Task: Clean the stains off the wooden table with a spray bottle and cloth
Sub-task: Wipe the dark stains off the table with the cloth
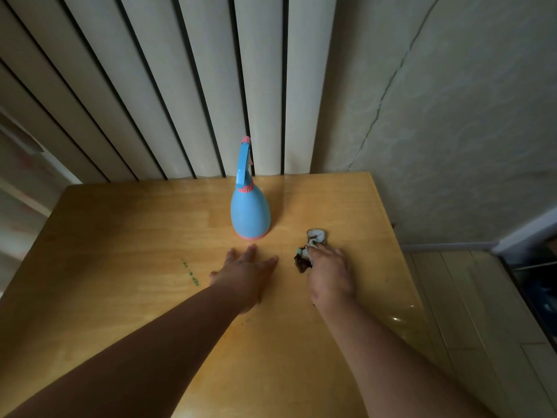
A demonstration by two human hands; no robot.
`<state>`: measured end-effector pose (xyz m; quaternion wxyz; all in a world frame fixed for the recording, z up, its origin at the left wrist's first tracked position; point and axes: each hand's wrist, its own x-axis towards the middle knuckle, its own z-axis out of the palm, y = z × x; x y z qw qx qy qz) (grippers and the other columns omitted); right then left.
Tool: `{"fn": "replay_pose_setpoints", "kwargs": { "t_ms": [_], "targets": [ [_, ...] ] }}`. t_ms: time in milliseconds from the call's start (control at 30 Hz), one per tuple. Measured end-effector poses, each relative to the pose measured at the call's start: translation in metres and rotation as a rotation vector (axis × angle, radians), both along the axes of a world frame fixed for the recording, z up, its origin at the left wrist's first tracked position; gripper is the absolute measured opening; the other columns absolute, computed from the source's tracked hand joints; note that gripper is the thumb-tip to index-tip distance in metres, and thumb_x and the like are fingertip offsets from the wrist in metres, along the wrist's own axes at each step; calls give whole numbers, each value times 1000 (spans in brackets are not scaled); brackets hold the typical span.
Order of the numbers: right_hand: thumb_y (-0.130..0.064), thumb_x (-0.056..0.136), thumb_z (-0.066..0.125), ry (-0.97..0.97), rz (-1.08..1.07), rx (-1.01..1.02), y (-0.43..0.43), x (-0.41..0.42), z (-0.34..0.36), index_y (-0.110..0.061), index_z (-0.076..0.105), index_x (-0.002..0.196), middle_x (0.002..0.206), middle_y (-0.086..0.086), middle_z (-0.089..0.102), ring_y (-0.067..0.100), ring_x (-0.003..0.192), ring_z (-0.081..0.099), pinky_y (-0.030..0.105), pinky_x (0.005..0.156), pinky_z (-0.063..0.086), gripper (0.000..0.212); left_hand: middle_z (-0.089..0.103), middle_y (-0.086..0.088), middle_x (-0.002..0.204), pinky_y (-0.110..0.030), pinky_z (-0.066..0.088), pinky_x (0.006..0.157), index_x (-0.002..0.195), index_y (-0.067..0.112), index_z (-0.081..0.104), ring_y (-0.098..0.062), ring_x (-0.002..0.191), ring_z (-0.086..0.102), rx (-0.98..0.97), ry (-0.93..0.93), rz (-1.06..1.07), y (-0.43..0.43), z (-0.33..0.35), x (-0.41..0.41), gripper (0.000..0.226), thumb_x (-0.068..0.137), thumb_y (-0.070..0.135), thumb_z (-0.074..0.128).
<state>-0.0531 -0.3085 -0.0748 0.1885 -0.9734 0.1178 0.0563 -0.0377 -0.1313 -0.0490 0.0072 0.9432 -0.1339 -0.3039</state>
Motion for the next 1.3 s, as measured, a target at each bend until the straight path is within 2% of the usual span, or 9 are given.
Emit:
{"fn": "replay_pose_setpoints", "kwargs": {
  "t_ms": [200, 333, 533, 733, 900, 1000, 1133, 1200, 1300],
  "targets": [
    [-5, 96, 38, 13, -30, 15, 0, -2, 6, -22, 50, 139, 136, 3, 52, 21, 126, 42, 29, 107, 36, 47, -8, 1, 165, -69, 31, 108, 149, 55, 5, -40, 149, -6, 5, 3, -3, 0, 0, 0, 100, 85, 20, 73],
    [-9, 95, 51, 101, -67, 25, -3, 3, 20, -27, 57, 132, 126, 6, 57, 25, 113, 55, 33, 93, 50, 41, -9, 1, 165, -69, 29, 108, 150, 54, 5, -41, 149, -7, 0, 7, -5, -1, 2, 0, 100, 86, 20, 73],
    [-16, 87, 66, -56, -411, 496, -23, 6, 25, -30, 60, 88, 99, -2, 67, 19, 85, 61, 27, 71, 50, 15, -7, 0, 165, -69, 30, 108, 150, 54, 6, -41, 149, -5, -5, -2, -13, 0, 2, 1, 99, 85, 20, 73],
    [-8, 89, 56, -208, -508, 767, -34, 12, 44, -35, 62, 78, 93, -8, 66, 19, 92, 64, 43, 82, 58, 29, -7, 0, 165, -67, 31, 109, 150, 54, 5, -42, 149, -5, -3, 4, -14, 1, -1, 1, 99, 86, 20, 72],
    [-15, 91, 61, -363, -514, 721, -41, 27, 61, -32, 63, 86, 93, -7, 65, 20, 87, 66, 40, 79, 59, 17, -8, 1, 165, -68, 31, 108, 150, 54, 5, -41, 149, -5, 1, 8, -17, 1, -1, 1, 98, 87, 20, 71],
    [-22, 90, 66, -294, -501, 759, -41, 37, 59, -22, 66, 105, 101, -1, 68, 19, 83, 68, 41, 81, 58, 16, -8, 0, 165, -67, 31, 108, 150, 54, 5, -42, 149, -4, 3, 9, -24, 1, -1, 2, 98, 87, 21, 72],
    [-15, 94, 56, 124, -310, 287, -37, 37, 40, -20, 58, 131, 130, 5, 58, 28, 111, 59, 34, 92, 50, 37, -8, -1, 165, -68, 31, 108, 151, 53, 5, -41, 149, -5, 0, 15, -22, 1, 2, 1, 98, 87, 20, 72],
    [-14, 94, 53, 87, -302, 133, -33, 31, 34, -26, 54, 135, 135, 5, 48, 28, 111, 57, 35, 88, 50, 43, -8, -1, 165, -68, 31, 108, 151, 52, 5, -41, 149, -5, 2, 17, -25, 0, 3, 1, 97, 87, 19, 71],
    [-24, 93, 61, -2, -263, 198, -24, 29, 26, -25, 51, 137, 137, 3, 47, 27, 118, 52, 38, 96, 49, 45, -9, 0, 165, -68, 32, 107, 151, 53, 5, -41, 149, -6, 1, 19, -23, 1, 4, 1, 97, 88, 19, 71]
  ]
}}
